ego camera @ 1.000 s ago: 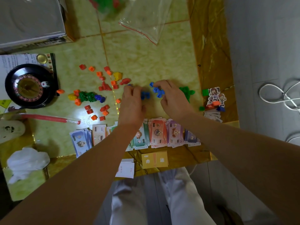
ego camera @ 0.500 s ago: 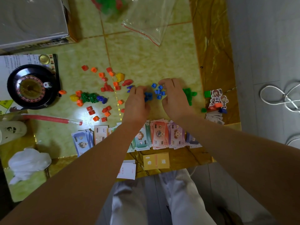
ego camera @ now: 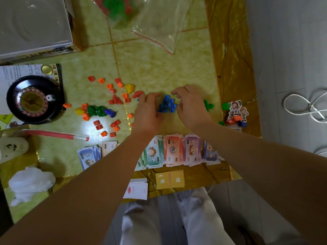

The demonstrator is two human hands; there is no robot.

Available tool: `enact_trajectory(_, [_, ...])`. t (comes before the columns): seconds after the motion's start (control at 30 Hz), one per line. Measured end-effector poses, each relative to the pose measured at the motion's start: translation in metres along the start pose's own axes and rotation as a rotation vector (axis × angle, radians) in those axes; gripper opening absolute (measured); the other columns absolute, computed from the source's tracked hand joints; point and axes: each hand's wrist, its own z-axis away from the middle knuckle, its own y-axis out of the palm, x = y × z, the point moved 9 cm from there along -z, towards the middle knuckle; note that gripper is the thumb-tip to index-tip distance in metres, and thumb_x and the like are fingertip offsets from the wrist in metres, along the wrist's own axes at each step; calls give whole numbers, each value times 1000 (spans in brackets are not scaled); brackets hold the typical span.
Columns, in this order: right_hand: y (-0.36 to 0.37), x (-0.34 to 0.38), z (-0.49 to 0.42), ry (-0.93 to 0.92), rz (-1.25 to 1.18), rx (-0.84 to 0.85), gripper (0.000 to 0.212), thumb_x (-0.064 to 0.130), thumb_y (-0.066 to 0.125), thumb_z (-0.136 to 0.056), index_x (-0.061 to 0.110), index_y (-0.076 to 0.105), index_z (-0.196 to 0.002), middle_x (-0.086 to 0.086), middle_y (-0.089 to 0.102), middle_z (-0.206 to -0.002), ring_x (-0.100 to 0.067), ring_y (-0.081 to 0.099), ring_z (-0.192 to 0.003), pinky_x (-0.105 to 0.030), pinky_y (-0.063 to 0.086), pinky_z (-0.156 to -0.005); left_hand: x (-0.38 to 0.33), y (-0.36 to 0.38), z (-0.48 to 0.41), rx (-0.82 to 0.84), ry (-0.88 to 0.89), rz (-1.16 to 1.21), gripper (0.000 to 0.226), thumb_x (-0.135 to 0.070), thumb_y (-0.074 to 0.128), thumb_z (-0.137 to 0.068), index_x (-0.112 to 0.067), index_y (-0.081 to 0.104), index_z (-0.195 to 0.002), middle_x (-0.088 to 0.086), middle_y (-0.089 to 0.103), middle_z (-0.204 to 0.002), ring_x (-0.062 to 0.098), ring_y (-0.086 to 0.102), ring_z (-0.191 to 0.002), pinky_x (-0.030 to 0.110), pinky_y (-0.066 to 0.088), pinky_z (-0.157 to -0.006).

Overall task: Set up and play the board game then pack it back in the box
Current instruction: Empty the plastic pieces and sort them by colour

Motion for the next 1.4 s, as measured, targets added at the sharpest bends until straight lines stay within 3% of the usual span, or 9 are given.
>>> enact_trajectory(0.1, [-5, -2, 3, -16, 12, 1, 51, -8, 57, -77, 11, 54, -125, -10, 45, -124, -27, 56, -103, -45, 52, -78, -8, 1, -3, 17, 49, -37, 66, 4, 63, -75, -15, 47, -136, 13, 38, -129, 25, 56, -95, 26, 45, -74])
enact_trajectory(0.23, [-9, -11, 12, -53, 184, 20, 57, 0, 64, -70, 16, 55, -123, -6, 47, -119, -25, 50, -108, -35, 41, -89, -18, 8, -6, 31, 94, -172, 68, -10, 71, -74, -22, 46, -136, 12, 31, -132, 26, 53, -103, 31, 51, -67])
enact_trajectory(0.33, [-11, -17, 16, -104, 310, -22, 42, 9, 70, -69, 19, 62, -109, -4, 53, -107, -25, 51, -103, -30, 28, -81, -24, 13, -7, -5, 135, -288, 66, -20, 75, -73, -24, 48, -133, 12, 33, -134, 26, 41, -118, 29, 47, -63])
enact_trajectory(0.43, [-12, -20, 16, -119, 339, -55, 22, 16, 71, -74, 20, 67, -95, -3, 55, -101, -26, 52, -100, -28, 20, -78, -30, 18, -9, -46, 179, -332, 61, -27, 76, -72, -21, 54, -128, 14, 39, -130, 29, 42, -115, 34, 49, -70])
enact_trajectory(0.53, [-12, -21, 15, -132, 348, -40, 13, 12, 66, -79, 19, 69, -89, -3, 57, -97, -27, 52, -100, -31, 22, -81, -32, 21, -9, -45, 182, -325, 48, -25, 74, -75, -18, 58, -120, 13, 43, -122, 28, 43, -108, 34, 48, -65])
enact_trajectory(0.77, [-23, -29, 21, -165, 339, -106, 23, 7, 71, -69, 20, 67, -87, 4, 63, -84, -26, 57, -94, -34, 24, -82, -37, 30, -1, -51, 218, -284, 36, -16, 69, -81, -13, 57, -115, 14, 43, -116, 26, 45, -103, 28, 41, -63])
enact_trajectory(1.13, [3, -7, 12, -85, 75, 82, 43, -5, 54, -80, 12, 54, -119, -10, 57, -113, -29, 60, -92, -45, 50, -72, -11, 18, 5, -2, 64, -92, 59, -2, 70, -73, -7, 47, -128, 15, 38, -127, 30, 57, -95, 24, 43, -72])
enact_trajectory(1.23, [3, -13, 13, -44, 39, 86, 59, -7, 59, -77, 14, 47, -130, -10, 43, -128, -28, 59, -96, -38, 50, -70, -11, 27, 4, 50, 51, -70, 57, -1, 65, -75, -7, 47, -129, 13, 40, -126, 29, 56, -97, 22, 40, -74])
enact_trajectory(1.4, [22, -3, 12, -105, 102, 190, 91, 15, 75, -69, 21, 30, -148, -11, 30, -137, -27, 38, -124, -36, 52, -78, -7, 21, 5, 79, 51, 6, 59, 5, 58, -75, -7, 47, -132, 11, 46, -124, 21, 52, -109, 25, 45, -87])
